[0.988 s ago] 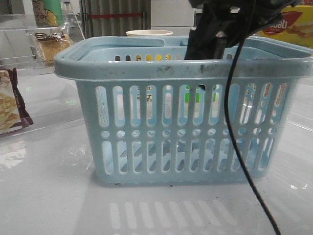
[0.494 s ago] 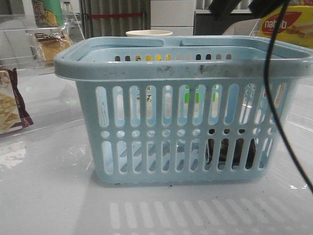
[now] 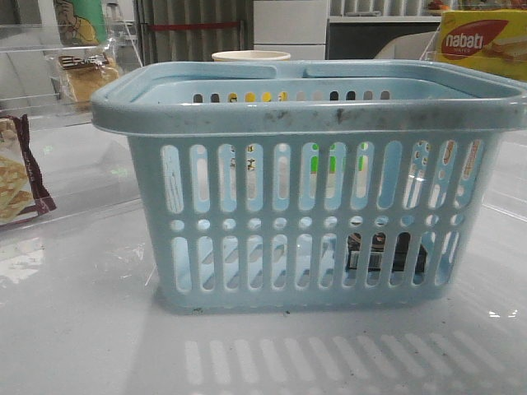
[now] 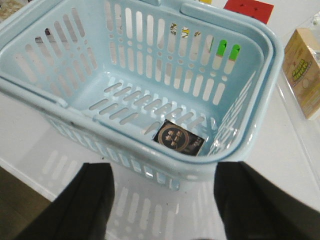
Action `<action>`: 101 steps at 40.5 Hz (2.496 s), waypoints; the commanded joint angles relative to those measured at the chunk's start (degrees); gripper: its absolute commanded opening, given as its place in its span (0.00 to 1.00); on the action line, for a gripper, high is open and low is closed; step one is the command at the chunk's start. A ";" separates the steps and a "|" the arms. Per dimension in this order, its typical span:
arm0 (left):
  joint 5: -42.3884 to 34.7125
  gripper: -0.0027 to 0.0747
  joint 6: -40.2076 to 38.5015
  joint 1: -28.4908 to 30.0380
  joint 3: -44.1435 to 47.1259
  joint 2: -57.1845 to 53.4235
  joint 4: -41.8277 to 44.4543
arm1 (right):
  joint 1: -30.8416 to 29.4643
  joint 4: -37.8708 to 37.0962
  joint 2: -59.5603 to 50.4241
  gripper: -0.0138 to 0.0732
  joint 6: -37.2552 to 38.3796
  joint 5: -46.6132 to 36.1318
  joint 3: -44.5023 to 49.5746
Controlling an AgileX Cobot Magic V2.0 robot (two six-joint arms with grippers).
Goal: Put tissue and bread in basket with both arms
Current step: 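Withdraw the right gripper and reach the left gripper toward the wrapped bread, then grasp the wrapped bread cake on the shelf with the left gripper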
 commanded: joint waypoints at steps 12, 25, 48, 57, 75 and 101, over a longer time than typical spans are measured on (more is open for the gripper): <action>-5.39 0.76 0.07 -0.45 -1.61 0.12 -0.55 | 0.05 -0.69 -6.73 0.78 -0.09 -0.30 0.82; -7.54 0.76 0.07 0.29 -2.25 6.39 -0.36 | 0.05 -0.69 -6.70 0.78 -0.09 -0.35 0.82; -11.83 0.77 -2.17 13.87 -19.76 31.02 0.00 | 0.05 -0.69 -6.70 0.78 -0.09 -0.35 0.82; -15.44 0.77 -2.17 15.85 -29.32 42.62 0.00 | 0.05 -0.69 -6.70 0.78 -0.09 -0.35 0.82; -20.39 0.77 -2.17 18.05 -48.57 64.43 -0.72 | 0.05 -0.69 -6.70 0.78 -0.09 -0.35 0.82; -32.14 0.41 -2.17 18.05 -52.82 73.40 -3.39 | 0.05 -0.69 -6.70 0.78 -0.09 -0.35 0.82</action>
